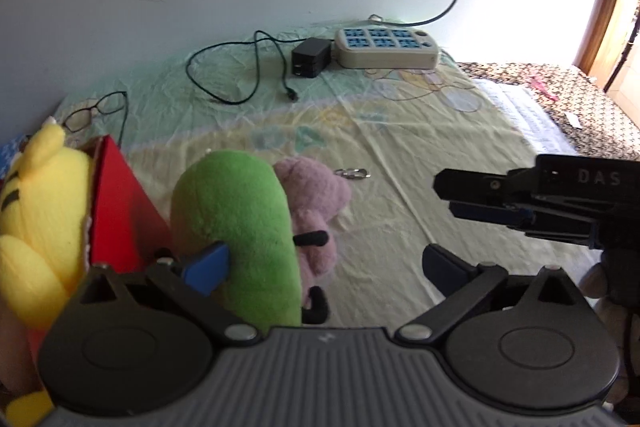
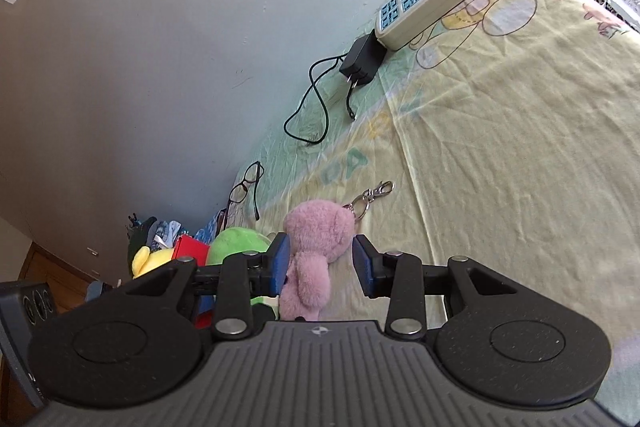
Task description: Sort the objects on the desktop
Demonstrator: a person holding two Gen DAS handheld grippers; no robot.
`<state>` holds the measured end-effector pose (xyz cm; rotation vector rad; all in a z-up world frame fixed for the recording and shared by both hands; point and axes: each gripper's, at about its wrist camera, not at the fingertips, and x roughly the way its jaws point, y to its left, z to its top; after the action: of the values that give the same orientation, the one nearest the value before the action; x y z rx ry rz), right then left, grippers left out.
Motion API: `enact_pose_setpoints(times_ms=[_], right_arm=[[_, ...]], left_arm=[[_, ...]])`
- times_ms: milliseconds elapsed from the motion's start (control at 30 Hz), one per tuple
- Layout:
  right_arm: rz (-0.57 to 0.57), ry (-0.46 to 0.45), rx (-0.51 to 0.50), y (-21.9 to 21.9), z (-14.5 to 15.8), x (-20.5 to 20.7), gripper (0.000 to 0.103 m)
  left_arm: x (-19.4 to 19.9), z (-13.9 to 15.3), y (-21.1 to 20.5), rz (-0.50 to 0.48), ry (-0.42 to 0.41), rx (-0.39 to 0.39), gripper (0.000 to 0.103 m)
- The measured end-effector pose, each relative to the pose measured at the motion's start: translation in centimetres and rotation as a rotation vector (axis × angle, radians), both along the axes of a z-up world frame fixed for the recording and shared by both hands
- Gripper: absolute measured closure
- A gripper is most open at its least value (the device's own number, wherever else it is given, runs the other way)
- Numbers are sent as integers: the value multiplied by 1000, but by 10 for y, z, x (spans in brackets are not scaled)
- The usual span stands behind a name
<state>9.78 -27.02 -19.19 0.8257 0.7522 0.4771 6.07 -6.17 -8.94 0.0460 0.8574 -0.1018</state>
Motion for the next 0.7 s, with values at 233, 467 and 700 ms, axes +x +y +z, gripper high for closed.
enact_pose_setpoints(times_ms=[233,467,700], right_arm=[[-40,-25,-20,-17,9,-11,63],[-29,-43,-36,-21,14,-15,63],[8,-56,-27,-8,18,-15,63]], left_arm=[[-17,-11,-38,-207,86,-138,3],[-50,12,-26,-184,-28,-88,1],[-19,12,10,73,-42,14,1]])
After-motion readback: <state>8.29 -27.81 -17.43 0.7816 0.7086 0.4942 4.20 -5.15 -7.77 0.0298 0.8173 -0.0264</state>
